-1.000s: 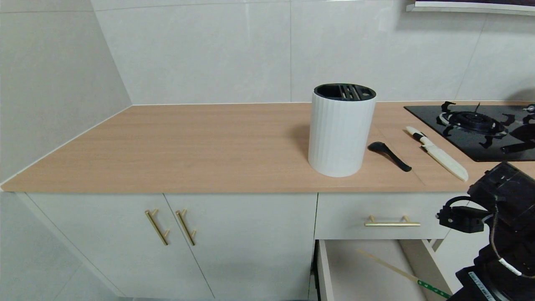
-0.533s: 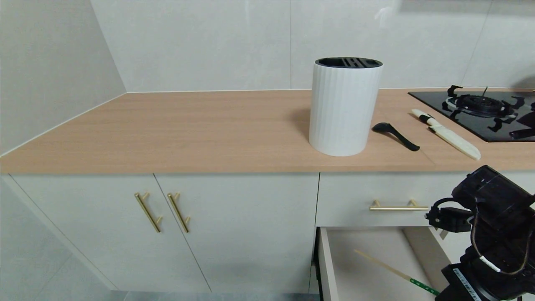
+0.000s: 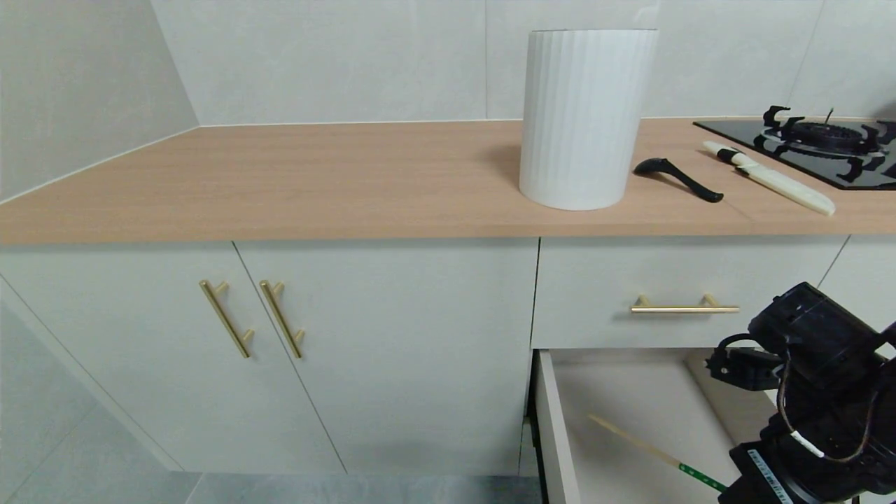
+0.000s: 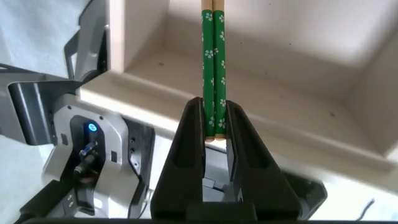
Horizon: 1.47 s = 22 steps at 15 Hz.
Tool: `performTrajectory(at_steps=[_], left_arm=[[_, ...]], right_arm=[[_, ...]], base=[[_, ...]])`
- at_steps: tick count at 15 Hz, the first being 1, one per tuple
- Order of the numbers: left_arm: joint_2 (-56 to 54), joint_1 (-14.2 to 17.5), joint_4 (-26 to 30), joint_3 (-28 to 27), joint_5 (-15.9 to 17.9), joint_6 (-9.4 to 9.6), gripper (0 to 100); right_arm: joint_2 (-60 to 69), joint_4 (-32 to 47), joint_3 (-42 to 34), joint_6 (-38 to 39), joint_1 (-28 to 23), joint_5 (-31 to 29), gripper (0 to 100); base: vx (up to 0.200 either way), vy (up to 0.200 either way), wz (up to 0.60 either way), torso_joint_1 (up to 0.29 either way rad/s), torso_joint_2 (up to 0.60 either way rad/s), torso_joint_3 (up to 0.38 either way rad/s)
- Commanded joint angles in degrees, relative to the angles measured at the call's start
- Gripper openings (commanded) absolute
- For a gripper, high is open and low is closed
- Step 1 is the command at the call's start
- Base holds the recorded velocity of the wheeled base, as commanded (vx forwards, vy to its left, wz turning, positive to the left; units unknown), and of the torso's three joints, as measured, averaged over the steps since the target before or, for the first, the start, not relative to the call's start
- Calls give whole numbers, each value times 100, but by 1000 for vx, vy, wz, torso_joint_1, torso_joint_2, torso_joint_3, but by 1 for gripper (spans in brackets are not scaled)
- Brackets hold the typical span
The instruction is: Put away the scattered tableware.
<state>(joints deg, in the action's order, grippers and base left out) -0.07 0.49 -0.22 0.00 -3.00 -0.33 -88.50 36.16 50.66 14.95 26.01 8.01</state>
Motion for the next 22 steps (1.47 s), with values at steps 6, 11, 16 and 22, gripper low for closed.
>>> performTrajectory(at_steps=[6,11,16,22], left_arm=[[7,4,-4,0,-8,-2,100],[7,4,-4,0,-8,-2,100],[7,4,-4,0,1,-2,100],[7,4,-4,0,-8,-2,100]], right_arm=[[-422,-1348,-426,298,9,-1,0],[-1565,-2974,-795,1081,150,-924,0],[-2523,-3967,-1173,1081,360,-1276,0],[-3569,-5409,-1437,1089,352,-1566,0]], base=[[0,0,0,-51,219,174],[0,0,0,0,0,0],[0,0,0,0,0,0],[0,0,0,0,0,0]])
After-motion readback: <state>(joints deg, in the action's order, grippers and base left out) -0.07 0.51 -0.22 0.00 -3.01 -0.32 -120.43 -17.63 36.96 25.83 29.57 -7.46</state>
